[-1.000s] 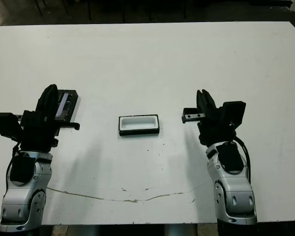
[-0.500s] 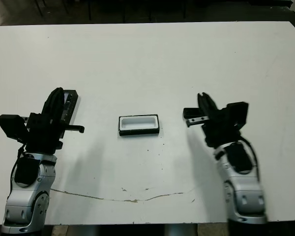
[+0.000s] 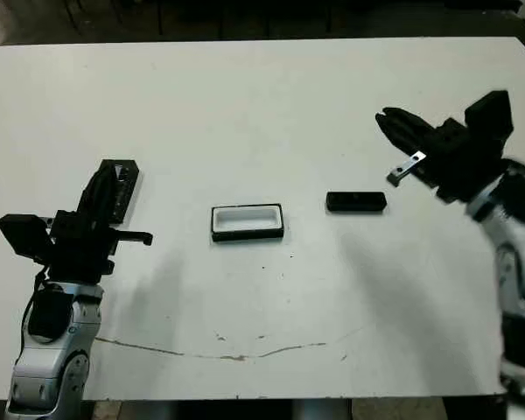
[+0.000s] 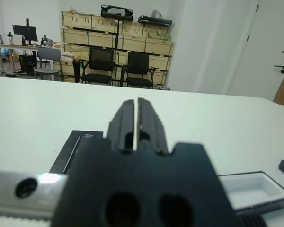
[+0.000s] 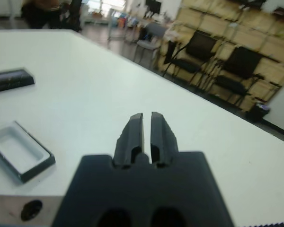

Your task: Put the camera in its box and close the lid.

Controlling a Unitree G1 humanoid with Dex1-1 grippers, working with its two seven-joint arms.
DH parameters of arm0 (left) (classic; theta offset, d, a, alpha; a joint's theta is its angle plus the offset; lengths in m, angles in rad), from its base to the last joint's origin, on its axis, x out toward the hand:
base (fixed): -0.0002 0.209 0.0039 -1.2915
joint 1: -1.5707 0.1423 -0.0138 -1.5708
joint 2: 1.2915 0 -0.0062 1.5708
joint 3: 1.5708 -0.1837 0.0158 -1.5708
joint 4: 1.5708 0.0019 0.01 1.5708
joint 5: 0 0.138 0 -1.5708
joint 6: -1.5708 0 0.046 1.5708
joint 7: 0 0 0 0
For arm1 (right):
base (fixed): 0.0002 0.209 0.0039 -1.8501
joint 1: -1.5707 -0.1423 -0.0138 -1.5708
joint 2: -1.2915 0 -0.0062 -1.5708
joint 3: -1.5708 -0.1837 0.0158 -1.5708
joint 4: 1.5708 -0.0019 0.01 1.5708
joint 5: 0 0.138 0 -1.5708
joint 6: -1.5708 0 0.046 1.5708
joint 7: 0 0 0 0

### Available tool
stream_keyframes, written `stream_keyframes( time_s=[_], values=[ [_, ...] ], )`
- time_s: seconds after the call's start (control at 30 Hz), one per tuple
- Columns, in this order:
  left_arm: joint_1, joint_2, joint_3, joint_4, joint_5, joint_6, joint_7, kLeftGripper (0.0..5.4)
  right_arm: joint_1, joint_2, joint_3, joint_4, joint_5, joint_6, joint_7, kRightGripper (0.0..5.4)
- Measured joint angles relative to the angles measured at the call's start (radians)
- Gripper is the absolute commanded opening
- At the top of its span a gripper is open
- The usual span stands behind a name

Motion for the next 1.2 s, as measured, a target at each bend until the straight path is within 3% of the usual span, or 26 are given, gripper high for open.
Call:
stream_keyframes(
  time_s=[0.2, 0.47, 0.97, 1.2],
  values=[
    [0.009, 0.001, 0.004, -0.011, -0.001, 0.005, 0.003, 0.0, -0.194, -0.087, 0.146, 0.211, -0.086, -0.01, 0.216, 1.3],
    [0.015, 0.004, 0.019, -0.023, -0.003, 0.006, -0.002, 0.0, -0.385, -0.102, 0.291, 0.477, -0.196, -0.076, 0.476, 2.73],
    [0.018, 0.024, 0.019, -0.035, -0.001, 0.022, -0.012, 0.0, -0.539, -0.088, 0.394, 0.831, -0.357, -0.283, 0.693, 5.28],
    [0.018, 0.029, 0.016, -0.035, 0.001, 0.032, -0.012, 0.0, -0.571, -0.056, 0.414, 0.938, -0.417, -0.337, 0.707, 5.39]
  ],
)
